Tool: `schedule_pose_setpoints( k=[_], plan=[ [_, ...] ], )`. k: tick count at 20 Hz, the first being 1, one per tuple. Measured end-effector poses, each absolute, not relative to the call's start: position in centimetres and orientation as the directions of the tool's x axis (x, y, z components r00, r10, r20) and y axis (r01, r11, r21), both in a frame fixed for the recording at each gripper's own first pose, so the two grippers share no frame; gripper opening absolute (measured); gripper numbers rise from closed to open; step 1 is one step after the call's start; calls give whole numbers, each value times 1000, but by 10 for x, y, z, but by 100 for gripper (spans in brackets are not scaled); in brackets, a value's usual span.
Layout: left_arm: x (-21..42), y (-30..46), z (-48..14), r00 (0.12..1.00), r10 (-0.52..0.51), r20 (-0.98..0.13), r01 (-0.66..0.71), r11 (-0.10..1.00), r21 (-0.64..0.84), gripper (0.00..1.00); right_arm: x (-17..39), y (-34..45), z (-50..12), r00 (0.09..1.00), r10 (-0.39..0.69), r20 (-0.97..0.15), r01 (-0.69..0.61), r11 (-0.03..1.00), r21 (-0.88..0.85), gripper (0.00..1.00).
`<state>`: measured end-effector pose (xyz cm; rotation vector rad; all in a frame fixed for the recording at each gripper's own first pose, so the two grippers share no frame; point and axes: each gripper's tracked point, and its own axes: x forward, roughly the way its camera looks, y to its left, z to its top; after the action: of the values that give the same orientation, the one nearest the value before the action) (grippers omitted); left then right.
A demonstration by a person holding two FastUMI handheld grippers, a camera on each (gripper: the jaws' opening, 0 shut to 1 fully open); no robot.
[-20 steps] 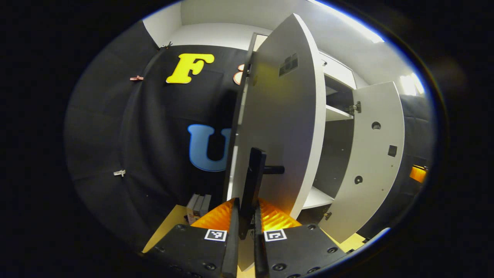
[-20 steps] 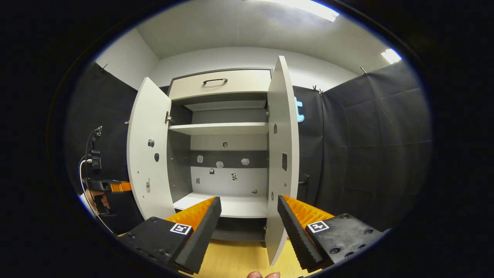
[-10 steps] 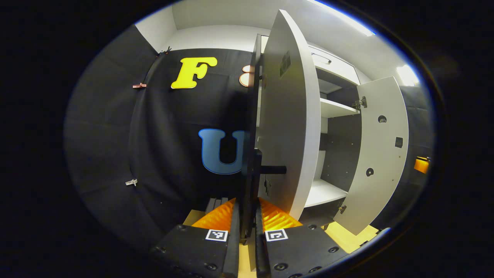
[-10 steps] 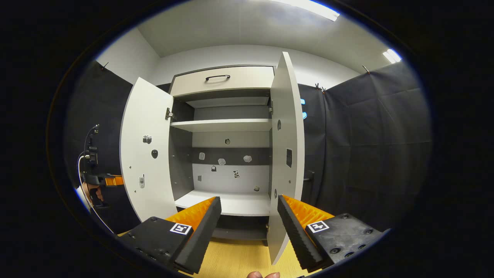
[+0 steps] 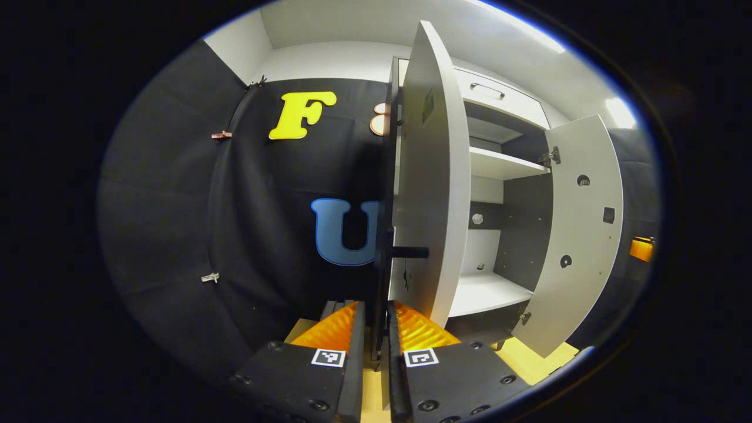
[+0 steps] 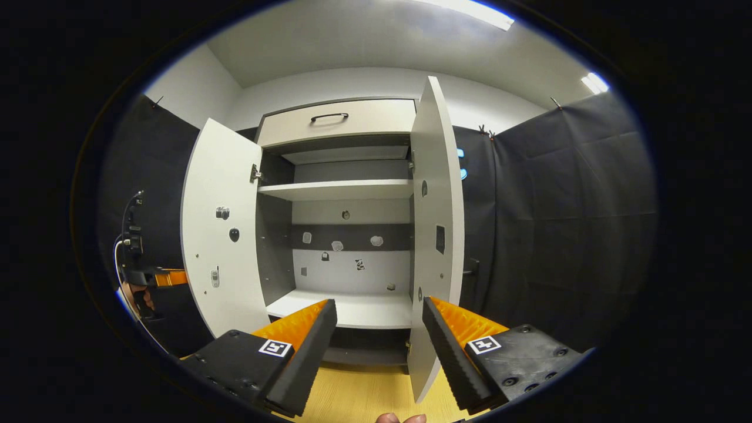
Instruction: Open the right door of the double-door shoe cabinet with the right hand, and open the left door with the left hand.
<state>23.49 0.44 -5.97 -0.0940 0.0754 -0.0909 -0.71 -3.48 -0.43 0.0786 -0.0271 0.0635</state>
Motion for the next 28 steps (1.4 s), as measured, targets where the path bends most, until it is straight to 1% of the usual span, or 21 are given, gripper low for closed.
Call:
schedule_pose_setpoints(
  k=[2, 3, 4, 6, 7, 8, 9, 10, 11, 12, 13, 14, 15, 17, 19, 20, 21, 25, 28],
  plan=[
    [226, 9, -51, 996, -69, -51, 66, 995, -73, 26, -8, -35, -5, 998, 64, 28, -66, 995, 81, 93],
    [222, 9, -46, 997, -64, -40, 61, 996, -67, 24, -8, -35, -5, 997, 66, 28, -68, 994, 83, 93],
    [217, 9, -43, 998, -60, -33, 58, 996, -65, 29, -8, -33, -4, 997, 68, 28, -70, 994, 84, 93],
    [206, 9, -37, 998, -53, -21, 51, 997, -60, 43, -9, -32, -3, 997, 72, 31, -74, 994, 83, 93],
    [201, 9, -36, 999, -44, -16, 43, 997, -57, 47, -10, -32, -3, 997, 74, 32, -76, 994, 81, 93],
    [196, 10, -34, 999, -36, -14, 35, 998, -59, 54, -10, -31, -3, 997, 75, 33, -78, 994, 81, 93],
    [192, 11, -33, 1000, -28, -9, 27, 998, -63, 57, -11, -30, -3, 997, 76, 32, -79, 994, 81, 93],
    [188, 10, -33, 1000, -23, -4, 23, 997, -68, 62, -11, -31, -4, 997, 78, 31, -80, 993, 83, 93],
    [184, 7, -35, 1000, -24, -3, 24, 997, -74, 65, -11, -31, -4, 997, 77, 30, -80, 993, 86, 93],
    [180, 4, -36, 1000, -27, -10, 26, 997, -75, 73, -11, -32, -4, 997, 74, 29, -77, 993, 88, 93],
    [176, 2, -40, 999, -28, -19, 26, 997, -74, 78, -11, -32, -4, 997, 72, 27, -74, 993, 90, 93],
    [173, -1, -41, 999, -33, -18, 32, 997, -73, 87, -11, -33, -4, 997, 68, 23, -70, 994, 89, 93],
    [170, -6, -38, 999, -44, -4, 43, 996, -74, 90, -11, -34, -5, 998, 65, 22, -67, 994, 88, 93],
    [162, -16, -30, 998, -59, 25, 60, 995, -74, 92, -12, -34, -6, 998, 61, 18, -62, 994, 88, 93],
    [154, -25, -27, 998, -60, 28, 61, 996, -66, 93, -13, -32, -6, 998, 61, 18, -63, 994, 89, 93],
    [151, -29, -24, 998, -57, 30, 59, 996, -64, 93, -13, -32, -5, 998, 62, 21, -64, 994, 86, 97],
    [147, -35, -22, 998, -58, 32, 60, 996, -67, 93, -14, -30, -4, 998, 65, 26, -67, 994, 81, 94],
    [136, -51, -15, 998, -53, 37, 55, 996, -69, 93, -17, -26, 2, 996, 67, 52, -70, 995, 71, 94],
    [134, -60, -17, 998, -56, 27, 57, 998, -33, 93, -19, -21, -1, 996, 75, 50, -79, 994, 70, 96]
  ],
)
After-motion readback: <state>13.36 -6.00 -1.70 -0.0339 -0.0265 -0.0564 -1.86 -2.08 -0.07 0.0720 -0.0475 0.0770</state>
